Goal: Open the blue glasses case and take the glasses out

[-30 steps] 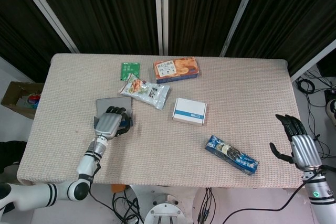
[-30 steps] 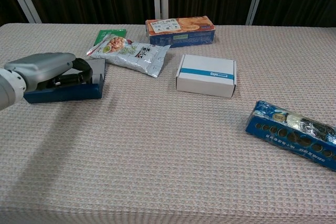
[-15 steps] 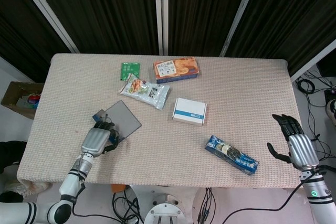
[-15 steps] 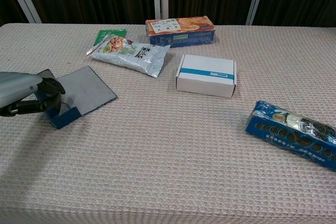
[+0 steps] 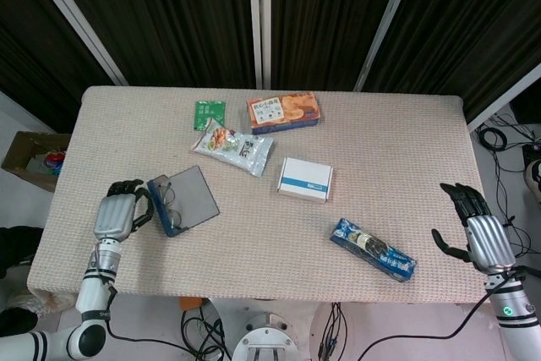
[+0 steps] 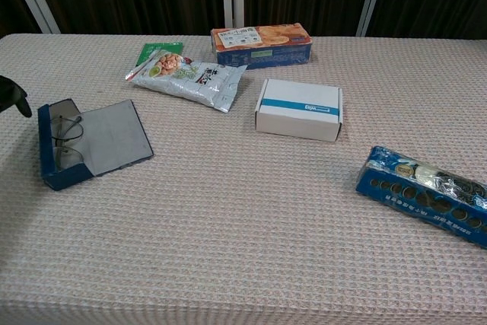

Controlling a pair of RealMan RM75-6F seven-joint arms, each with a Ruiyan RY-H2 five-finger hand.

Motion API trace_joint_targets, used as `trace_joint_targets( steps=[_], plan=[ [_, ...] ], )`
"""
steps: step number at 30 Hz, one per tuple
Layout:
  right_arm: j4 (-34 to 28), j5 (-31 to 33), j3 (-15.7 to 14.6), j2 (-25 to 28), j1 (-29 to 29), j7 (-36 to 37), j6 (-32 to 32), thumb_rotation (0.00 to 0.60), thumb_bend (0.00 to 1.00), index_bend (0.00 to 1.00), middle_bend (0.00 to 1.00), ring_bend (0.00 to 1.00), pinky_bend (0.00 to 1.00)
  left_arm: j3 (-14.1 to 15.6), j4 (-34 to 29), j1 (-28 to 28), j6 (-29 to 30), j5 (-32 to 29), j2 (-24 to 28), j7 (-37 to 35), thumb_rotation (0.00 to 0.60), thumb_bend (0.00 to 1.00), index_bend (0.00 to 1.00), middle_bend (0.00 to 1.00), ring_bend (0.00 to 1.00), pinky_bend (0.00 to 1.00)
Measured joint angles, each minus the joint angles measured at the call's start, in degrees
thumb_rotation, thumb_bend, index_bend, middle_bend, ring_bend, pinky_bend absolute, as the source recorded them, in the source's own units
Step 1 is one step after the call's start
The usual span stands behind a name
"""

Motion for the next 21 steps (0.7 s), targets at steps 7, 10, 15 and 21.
trace_joint_targets(
  steps=[7,10,15,21],
  plan=[
    [0.5,0.3,-0.1,-0.1,-0.2,0.4,0.0,0.600,0.31,0.08,0.13,0.04,0.10,-3.7,5.2,-0.9,-3.8,-8.9,-2.7,1.7,0.000,0.50,0.37,0.16,0.12,0.12],
    [0.3,0.3,-0.1,0.0,-0.4,0.2,0.3,0.600,0.31,0.08,0.13,0.04,0.10,-5.3,6.3,-1.7,-4.9,-11.7,-4.1,3.6,0.000,0.50,0.37,0.16,0.12,0.12],
    [0.1,0.5,-0.1,0.1,-0.6,0.0,0.4,0.600,0.31,0.08,0.13,0.04,0.10,-6.6,5.9,-3.3,-8.8,-11.8,-4.8,1.9,0.000,0.50,0.38,0.16,0.11,0.12],
    [-0.1,0.4,-0.2,0.1,-0.7,-0.3,0.4,0.600,0.31,0.08,0.13,0.04,0.10,-7.8,5.1,-6.8,-10.7,-10.6,-6.8,3.3,0.000,0.50,0.38,0.16,0.11,0.12]
  ],
)
